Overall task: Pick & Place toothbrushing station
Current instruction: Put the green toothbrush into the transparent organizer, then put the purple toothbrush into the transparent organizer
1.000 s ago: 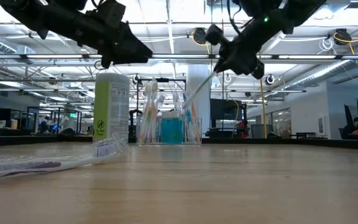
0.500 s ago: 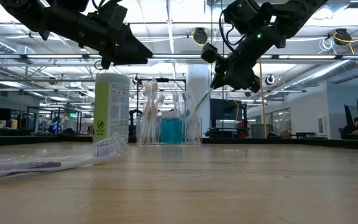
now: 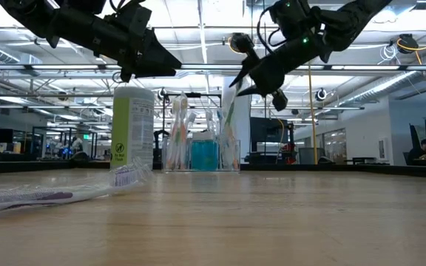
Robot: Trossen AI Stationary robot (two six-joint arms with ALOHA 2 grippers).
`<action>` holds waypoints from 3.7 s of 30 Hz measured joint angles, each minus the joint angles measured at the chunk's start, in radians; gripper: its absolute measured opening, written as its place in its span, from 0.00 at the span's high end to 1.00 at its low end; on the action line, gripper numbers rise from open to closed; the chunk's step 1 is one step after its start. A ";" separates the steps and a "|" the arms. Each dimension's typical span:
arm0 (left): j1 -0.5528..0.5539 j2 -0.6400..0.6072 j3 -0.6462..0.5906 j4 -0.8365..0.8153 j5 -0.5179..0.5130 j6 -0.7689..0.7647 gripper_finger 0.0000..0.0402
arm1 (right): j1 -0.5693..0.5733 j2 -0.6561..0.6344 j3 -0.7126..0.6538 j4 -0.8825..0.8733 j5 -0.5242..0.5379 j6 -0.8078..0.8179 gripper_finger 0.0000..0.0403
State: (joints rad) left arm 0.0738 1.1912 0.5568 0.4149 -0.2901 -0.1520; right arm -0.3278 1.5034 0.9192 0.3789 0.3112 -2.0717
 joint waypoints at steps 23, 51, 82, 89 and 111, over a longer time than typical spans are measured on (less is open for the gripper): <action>0.000 0.000 0.000 -0.031 0.001 -0.001 0.56 | -0.099 0.114 0.000 0.073 -0.290 0.609 0.65; -0.004 0.000 0.000 -0.048 0.005 -0.020 0.56 | 0.062 0.116 0.000 0.264 -0.366 1.783 0.65; -0.343 0.021 0.000 -0.245 0.074 -0.379 0.56 | 0.302 0.117 -0.002 -0.070 -0.366 2.027 0.65; -0.455 0.169 -0.001 -0.152 0.057 -0.433 0.56 | 0.339 0.117 -0.054 0.017 -0.366 2.012 0.65; -0.415 0.513 0.274 -0.487 0.188 -0.775 0.56 | 0.329 0.117 -0.345 0.449 -0.360 2.007 0.65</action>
State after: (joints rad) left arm -0.3416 1.7039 0.8308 -0.0718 -0.1017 -0.9268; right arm 0.0008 1.6199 0.5746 0.8275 -0.0491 -0.0649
